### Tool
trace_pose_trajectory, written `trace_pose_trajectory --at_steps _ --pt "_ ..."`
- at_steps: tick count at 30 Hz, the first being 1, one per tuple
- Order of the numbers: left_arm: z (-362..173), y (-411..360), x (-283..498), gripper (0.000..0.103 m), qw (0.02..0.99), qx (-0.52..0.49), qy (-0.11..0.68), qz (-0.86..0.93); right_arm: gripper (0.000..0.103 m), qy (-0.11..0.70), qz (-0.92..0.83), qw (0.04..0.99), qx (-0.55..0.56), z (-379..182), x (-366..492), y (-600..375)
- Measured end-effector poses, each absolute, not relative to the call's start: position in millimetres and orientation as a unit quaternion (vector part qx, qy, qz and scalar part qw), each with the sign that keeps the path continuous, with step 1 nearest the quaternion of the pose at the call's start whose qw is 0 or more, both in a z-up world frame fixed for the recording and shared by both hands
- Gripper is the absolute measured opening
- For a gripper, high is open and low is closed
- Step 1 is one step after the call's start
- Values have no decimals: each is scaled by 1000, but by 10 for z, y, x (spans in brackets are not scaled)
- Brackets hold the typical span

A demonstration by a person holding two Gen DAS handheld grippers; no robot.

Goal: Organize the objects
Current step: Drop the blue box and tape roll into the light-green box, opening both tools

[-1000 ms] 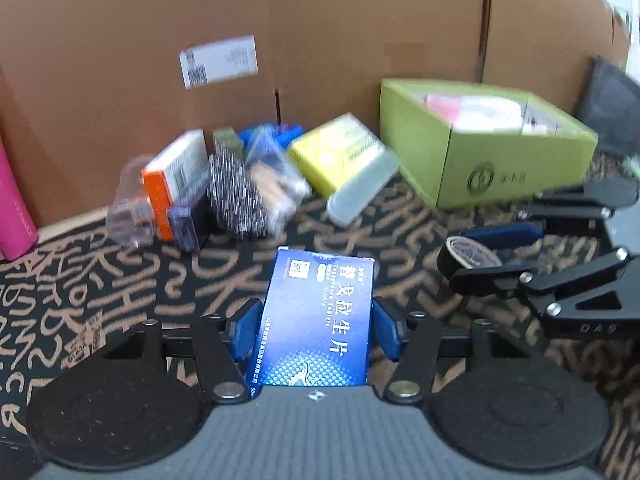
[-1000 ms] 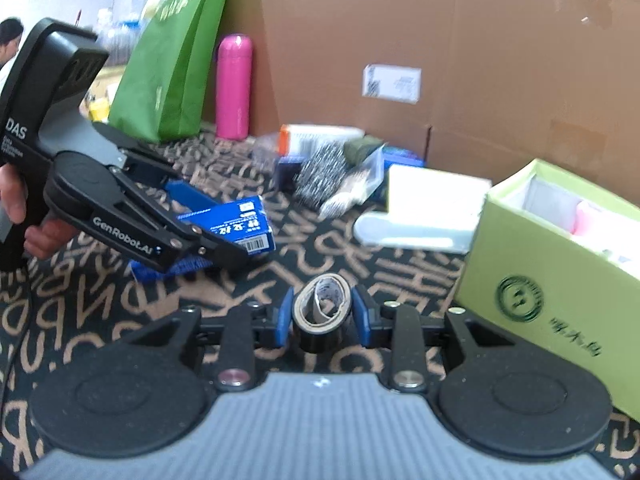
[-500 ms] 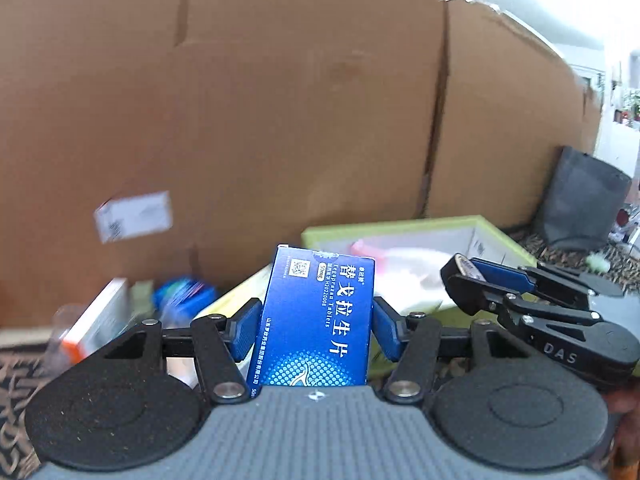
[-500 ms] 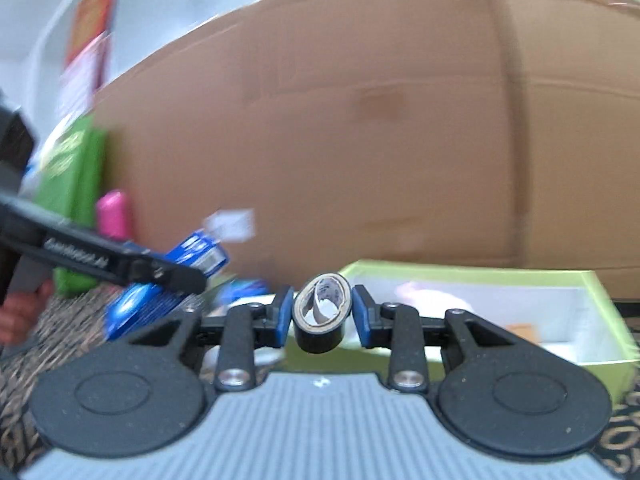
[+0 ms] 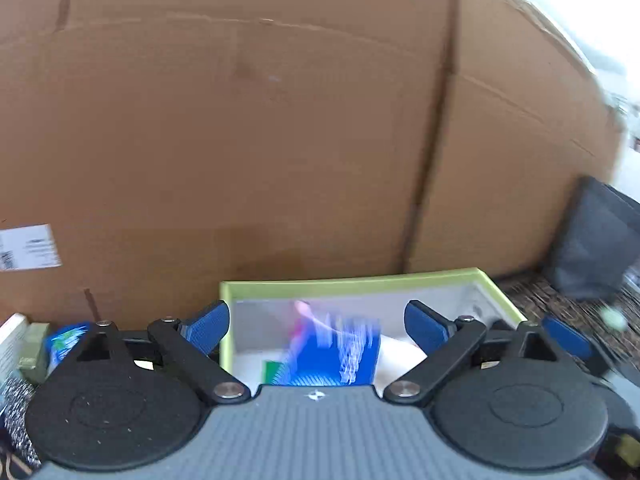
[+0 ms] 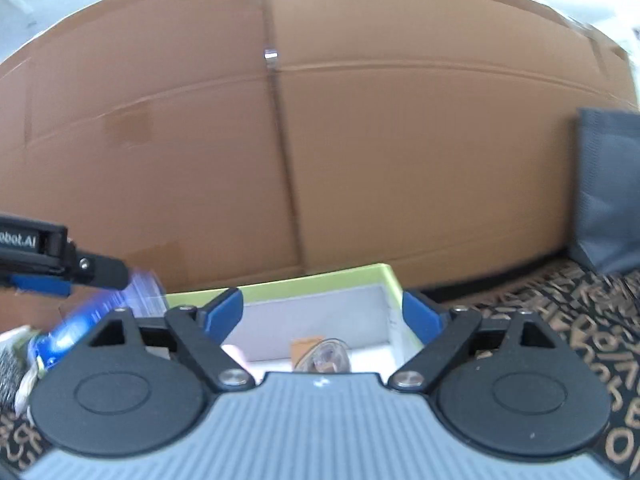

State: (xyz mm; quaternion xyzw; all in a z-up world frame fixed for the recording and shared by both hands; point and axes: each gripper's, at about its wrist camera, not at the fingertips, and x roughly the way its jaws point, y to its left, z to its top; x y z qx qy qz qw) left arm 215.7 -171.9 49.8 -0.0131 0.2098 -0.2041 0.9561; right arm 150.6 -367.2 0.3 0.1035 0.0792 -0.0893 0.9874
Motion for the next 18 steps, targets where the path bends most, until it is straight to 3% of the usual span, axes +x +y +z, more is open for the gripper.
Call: trace_pose_trajectory --at_steps 4,18 --pt "456 -1603 2117 97 956 -26 210 -204 103 60 -86 987 122 27 1456 -3712" --pt "373 -918 1769 97 960 -51 201 -188 103 74 -78 991 84 -55 1443 -3550"
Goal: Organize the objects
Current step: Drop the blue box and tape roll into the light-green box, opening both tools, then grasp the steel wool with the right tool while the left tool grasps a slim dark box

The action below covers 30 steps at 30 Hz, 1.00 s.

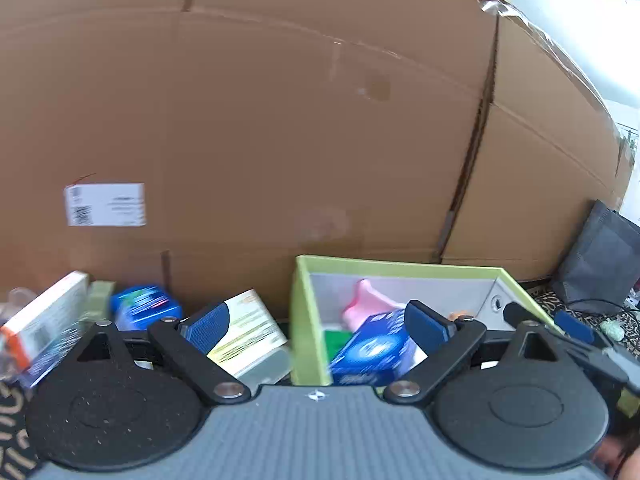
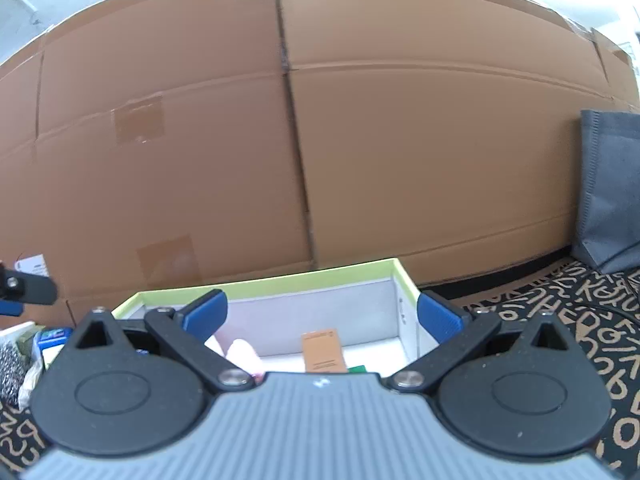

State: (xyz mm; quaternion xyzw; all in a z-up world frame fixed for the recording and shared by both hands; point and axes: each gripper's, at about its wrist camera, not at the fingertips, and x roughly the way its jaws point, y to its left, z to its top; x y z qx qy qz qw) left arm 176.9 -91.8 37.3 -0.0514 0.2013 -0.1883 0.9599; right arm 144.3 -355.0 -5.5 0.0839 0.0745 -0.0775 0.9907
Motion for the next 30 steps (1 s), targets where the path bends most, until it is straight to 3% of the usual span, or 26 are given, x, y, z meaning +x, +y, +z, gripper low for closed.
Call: trace_pose_trajectory --at_steps 10,19,23,25,30 --pt "16 -24 1507 97 966 -77 221 -113 103 53 -7 998 28 -47 1304 -3162" --pt "-224 656 1543 97 961 -124 244 -26 103 38 167 983 -64 -32 1082 -2295" --pt "-198 706 1644 95 967 -122 221 -19 95 70 245 957 -138 -51 1007 -1703" --pt "-182 707 1738 89 970 -115 213 -12 92 97 260 948 -154 -95 1057 -1471" --pt "-249 697 2017 53 973 -81 216 -23 79 157 278 936 -149 -132 1281 -1110"
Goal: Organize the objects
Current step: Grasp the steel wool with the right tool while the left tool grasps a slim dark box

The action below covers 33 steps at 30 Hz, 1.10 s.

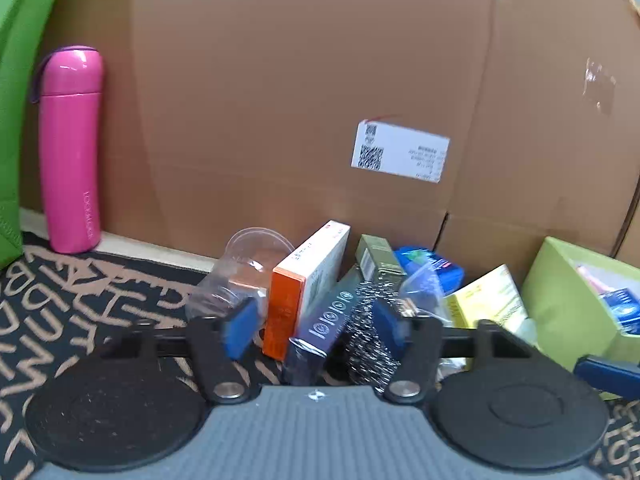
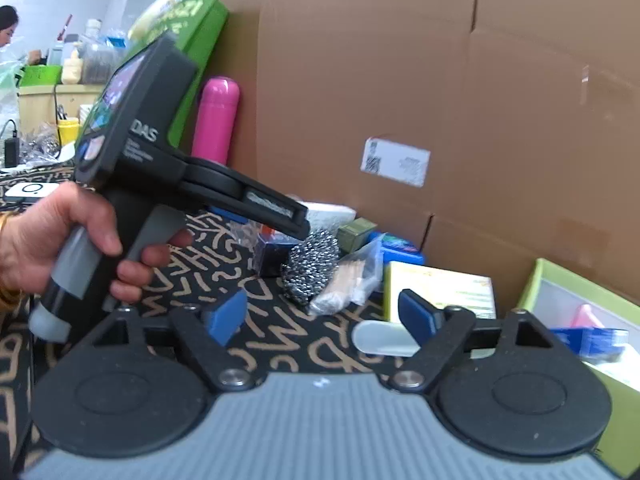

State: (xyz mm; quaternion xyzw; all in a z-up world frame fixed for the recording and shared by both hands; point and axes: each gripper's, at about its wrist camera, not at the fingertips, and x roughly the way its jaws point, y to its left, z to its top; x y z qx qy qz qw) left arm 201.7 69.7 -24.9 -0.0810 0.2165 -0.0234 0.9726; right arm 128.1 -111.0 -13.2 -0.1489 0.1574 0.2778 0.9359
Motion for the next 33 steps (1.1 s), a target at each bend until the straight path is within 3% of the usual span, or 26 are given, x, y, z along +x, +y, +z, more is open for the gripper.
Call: trace_pose_trajectory --at_steps 2,9,10,11,12,20,25,29,32,33 --pt "-334 777 2061 52 969 -107 220 -31 71 166 276 935 -152 -138 1367 -1021" --pt "-431 1060 2105 57 955 -170 239 -49 68 202 268 924 -185 -304 1978 -569" --pt "-442 1068 2112 57 954 -171 241 -50 62 208 267 922 -191 -356 2075 -509" --pt "-453 1066 2125 55 953 -171 246 -52 44 215 263 919 -200 -406 2134 -457" --pt "-463 1061 2147 50 951 -170 253 -56 38 228 265 914 -207 -451 2169 -427" --pt "-383 862 2042 25 931 -133 322 -111 36 265 300 902 -161 -363 1736 -897" --pt "-376 633 1933 26 925 -113 337 -133 41 277 305 904 -115 -331 1452 -1388" --pt "-453 601 1916 41 935 -128 315 -101 52 276 281 916 -84 -338 1518 -1520" --pt "-459 596 1912 69 946 -131 289 -67 60 267 278 919 -82 -309 1502 -1513" --pt "-442 601 1927 73 950 -132 280 -50 62 266 276 919 -85 -318 1516 -1494"
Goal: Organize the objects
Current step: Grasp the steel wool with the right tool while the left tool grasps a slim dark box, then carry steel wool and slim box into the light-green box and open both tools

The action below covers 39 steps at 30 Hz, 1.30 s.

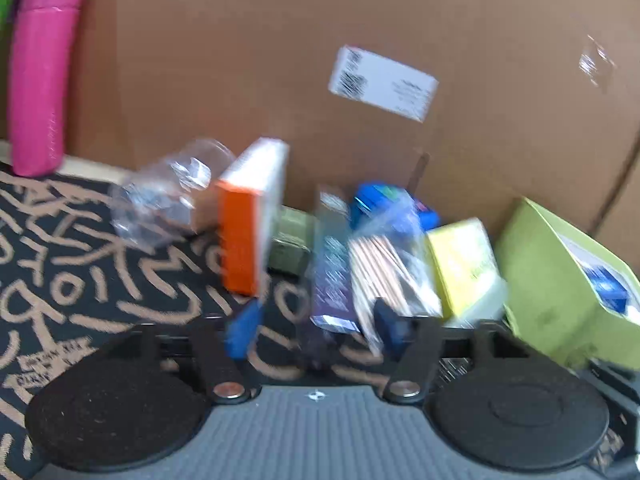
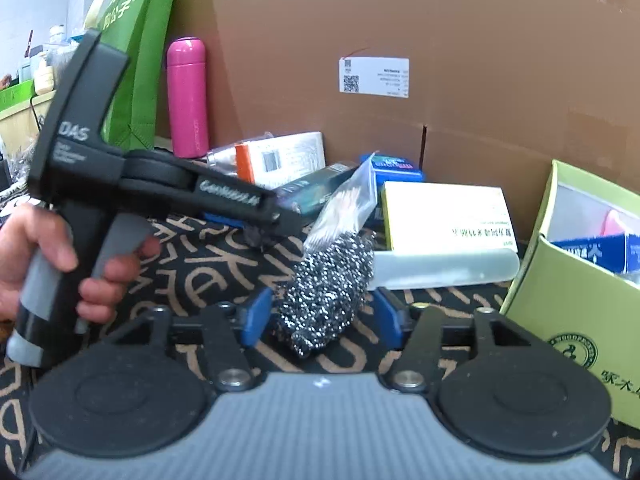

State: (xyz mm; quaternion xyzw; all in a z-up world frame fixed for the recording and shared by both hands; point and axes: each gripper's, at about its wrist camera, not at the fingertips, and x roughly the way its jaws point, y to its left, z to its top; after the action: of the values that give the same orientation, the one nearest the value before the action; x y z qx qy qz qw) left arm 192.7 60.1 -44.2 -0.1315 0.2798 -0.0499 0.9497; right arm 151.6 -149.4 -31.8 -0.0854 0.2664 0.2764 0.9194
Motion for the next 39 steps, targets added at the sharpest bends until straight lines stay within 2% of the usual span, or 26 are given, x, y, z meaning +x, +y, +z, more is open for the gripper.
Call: trace_pose_trajectory --at_steps 5,10,12,13,16,18,19,20,21,22,28,39 --pt "-463 618 2098 71 951 -140 273 -30 63 263 267 923 -91 -314 1523 -1453" --pt "-449 581 2081 52 951 -122 280 -39 63 262 260 926 -82 -305 1581 -1392" --pt "-444 587 2073 41 949 -123 287 -50 62 267 259 924 -85 -323 1613 -1365" --pt "-440 578 2067 39 947 -124 289 -57 62 269 259 924 -87 -332 1624 -1354" --pt "-447 512 2062 39 948 -118 290 -58 61 276 253 923 -88 -351 1659 -1339" --pt "-466 474 2082 52 952 -107 283 -45 55 279 251 923 -85 -359 1681 -1346" --pt "-478 472 2091 52 953 -107 281 -41 52 281 250 923 -84 -363 1691 -1349" --pt "-477 474 2102 48 952 -108 282 -43 46 283 250 922 -82 -368 1699 -1352" --pt "-473 478 2088 27 952 -108 282 -49 44 284 251 922 -81 -373 1703 -1356" --pt "-477 481 2092 25 951 -105 286 -53 43 284 252 922 -80 -372 1703 -1363" --pt "-407 478 1945 22 954 -109 273 -49 40 261 261 926 -81 -304 1584 -1405" --pt "61 297 1453 22 972 -132 174 -88 40 143 225 963 -50 137 1284 -1825"
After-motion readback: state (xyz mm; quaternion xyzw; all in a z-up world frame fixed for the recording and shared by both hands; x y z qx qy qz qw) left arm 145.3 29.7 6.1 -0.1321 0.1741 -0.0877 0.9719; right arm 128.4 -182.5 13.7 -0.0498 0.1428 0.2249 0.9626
